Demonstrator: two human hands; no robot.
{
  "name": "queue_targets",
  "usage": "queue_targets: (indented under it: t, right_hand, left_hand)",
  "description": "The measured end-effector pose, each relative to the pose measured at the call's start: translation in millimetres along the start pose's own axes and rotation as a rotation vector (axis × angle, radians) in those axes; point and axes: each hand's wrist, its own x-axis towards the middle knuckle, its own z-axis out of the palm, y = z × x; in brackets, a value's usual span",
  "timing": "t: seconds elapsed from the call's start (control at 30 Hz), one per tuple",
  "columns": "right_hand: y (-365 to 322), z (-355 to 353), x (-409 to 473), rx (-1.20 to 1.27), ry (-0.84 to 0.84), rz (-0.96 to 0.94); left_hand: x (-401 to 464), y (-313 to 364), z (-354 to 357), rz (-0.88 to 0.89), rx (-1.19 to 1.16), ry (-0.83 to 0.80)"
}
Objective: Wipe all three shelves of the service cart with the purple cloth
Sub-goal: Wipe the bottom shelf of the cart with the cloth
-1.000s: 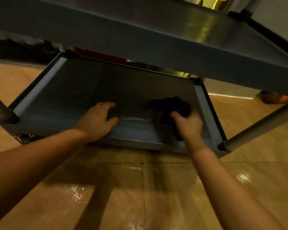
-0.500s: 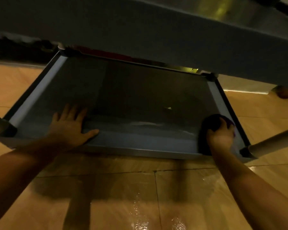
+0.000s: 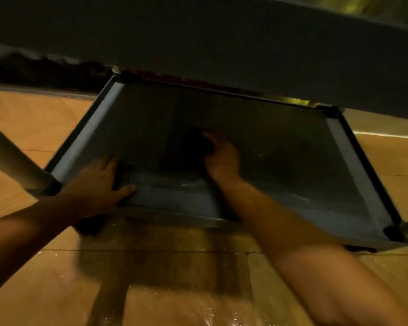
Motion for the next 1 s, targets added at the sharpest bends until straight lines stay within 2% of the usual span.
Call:
queue_targets:
  t: [0.1, 0.2, 0.3, 0.37, 0.43, 0.5, 0.53, 0.63, 0.7, 0.77, 0.83, 0.93, 1.0]
  right_hand:
    - [54, -44, 20, 0.011, 0.178, 0.116]
    - [95, -66, 39, 0.087, 0.187, 0.285]
    - [91, -46, 49, 0.051, 0.220, 0.331]
    - [60, -17, 42, 0.143, 0.219, 0.308]
    - [14, 17, 25, 0.206, 0.140, 0.177]
    - [-41, 51, 4, 0.244, -0.040, 0.014]
    - [-62, 67, -9, 0.236, -0.129, -0.058]
    - [-95, 80, -34, 0.205, -0.318, -0.186]
    - [-88, 64, -23, 0.183, -0.331, -0.179]
    - [-77, 45, 2, 0.136, -0.258, -0.107]
    - [-77, 39, 21, 0.041, -0.267, -0.063]
    - [-104, 61, 17, 0.128, -0.372, -0.029]
    - [-128, 81, 2, 0.191, -0.347, -0.053]
  left_hand:
    - [-14, -22, 15, -0.083, 0.109, -0.013]
    - [-16, -20, 26, -0.118, 0.105, -0.010]
    - [-12, -22, 27, -0.102, 0.090, -0.002]
    - [-12, -24, 26, -0.080, 0.087, -0.020]
    - [-12, -27, 27, -0.067, 0.081, -0.040]
    - [-12, -29, 24, -0.060, 0.049, -0.076]
    - [-11, -29, 24, -0.052, -0.013, -0.070]
    - [-24, -41, 14, -0.093, -0.316, 0.081]
    - [-39, -52, 19, -0.021, -0.224, 0.109]
    - [-49, -55, 29, 0.056, -0.078, 0.069]
    - [-49, -53, 31, 0.046, -0.010, 0.025]
    - [-45, -51, 28, 0.050, 0.039, 0.019]
    - [-44, -53, 28, 0.052, 0.031, -0.006]
